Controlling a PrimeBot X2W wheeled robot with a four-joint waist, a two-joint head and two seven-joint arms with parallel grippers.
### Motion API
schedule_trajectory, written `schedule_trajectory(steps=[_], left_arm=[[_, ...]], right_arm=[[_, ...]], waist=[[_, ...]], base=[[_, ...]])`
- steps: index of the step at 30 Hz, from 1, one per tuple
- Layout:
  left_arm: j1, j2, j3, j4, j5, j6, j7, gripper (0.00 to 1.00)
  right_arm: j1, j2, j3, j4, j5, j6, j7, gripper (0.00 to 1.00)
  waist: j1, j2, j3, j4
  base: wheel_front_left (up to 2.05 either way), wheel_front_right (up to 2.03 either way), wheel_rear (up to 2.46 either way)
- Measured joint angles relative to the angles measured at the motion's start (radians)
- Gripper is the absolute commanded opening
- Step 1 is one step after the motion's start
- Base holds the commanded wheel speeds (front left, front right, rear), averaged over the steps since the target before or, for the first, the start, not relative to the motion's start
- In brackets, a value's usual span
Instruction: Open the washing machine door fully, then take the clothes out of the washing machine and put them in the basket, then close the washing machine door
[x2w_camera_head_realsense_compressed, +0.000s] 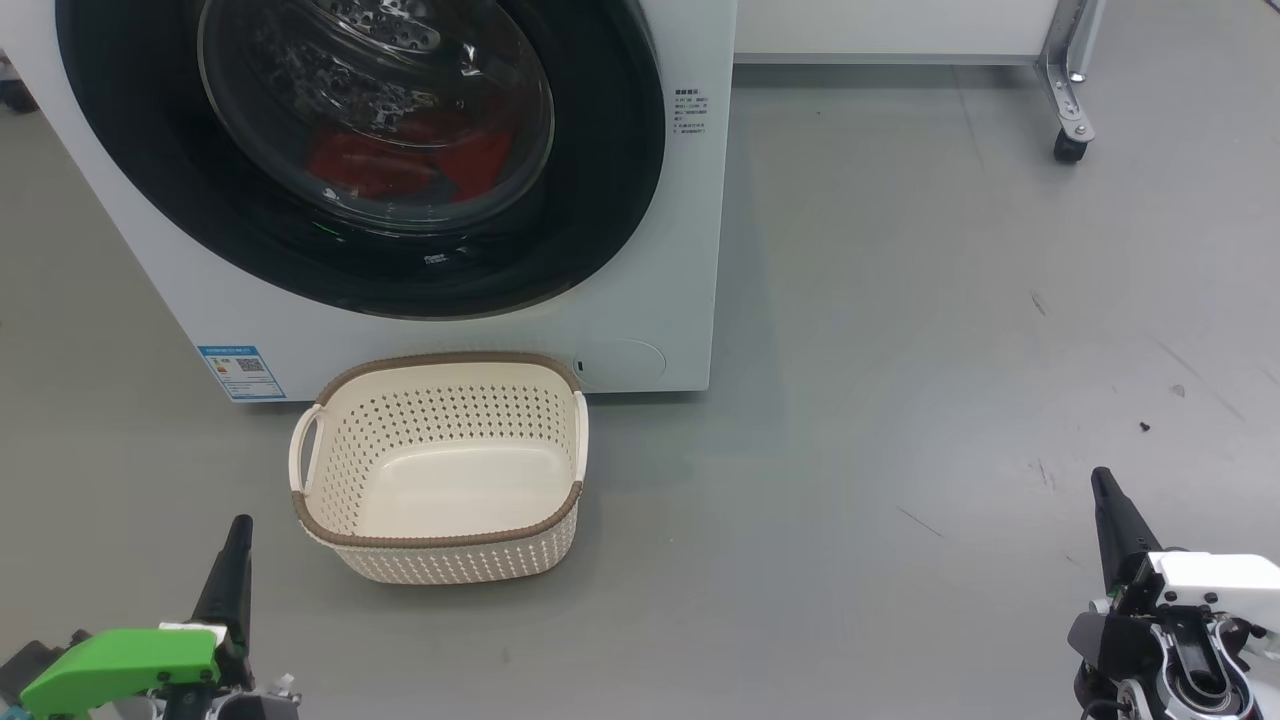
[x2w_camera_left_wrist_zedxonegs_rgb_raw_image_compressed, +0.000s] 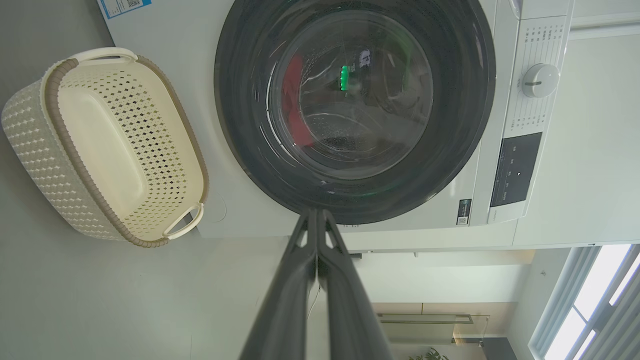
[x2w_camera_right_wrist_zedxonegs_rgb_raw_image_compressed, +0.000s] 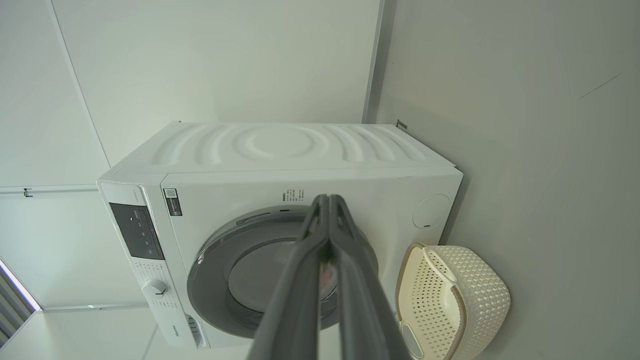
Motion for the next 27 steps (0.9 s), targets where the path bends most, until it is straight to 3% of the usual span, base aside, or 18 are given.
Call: schedule_trajectory(steps=[10,11,14,15,16,27], left_arm=[[0.000,0.000,0.000,0.000,0.000,0.000,0.000,0.00],[0.000,0.000,0.000,0.000,0.000,0.000,0.000,1.00],[0.015,-0.008,-0.003,0.024,0.000,0.001,-0.001,1.00],[0.024,-0.014,-0.005,0.037,0.000,0.002,-0.001,0.00],[0.034,-0.020,-0.007,0.048,0.000,0.002,-0.001,1.00],[0.052,-0.028,-0.022,0.052,0.007,0.002,-0.030,1.00]], right_arm=[[0.000,0.000,0.000,0.000,0.000,0.000,0.000,0.00],[0.000,0.000,0.000,0.000,0.000,0.000,0.000,1.00],[0.017,0.010,0.002,0.023,0.000,-0.001,0.000,1.00],[0.029,0.016,0.003,0.035,0.000,-0.001,0.000,0.00],[0.041,0.022,0.003,0.047,0.000,-0.001,0.000,1.00],[0.067,0.031,0.017,0.049,-0.013,-0.001,-0.024,1.00]], waist=[[0.0000,0.0000,0.000,0.000],[0.0000,0.0000,0.000,0.000],[0.0000,0.0000,0.000,0.000],[0.0000,0.0000,0.000,0.000],[0.0000,0.0000,0.000,0.000],[0.0000,0.0000,0.002,-0.001]], base=[[0.00,0.00,0.00],[0.00,0.00,0.00],[0.00,0.00,0.00],[0.00,0.00,0.00],[0.00,0.00,0.00],[0.00,0.00,0.00]])
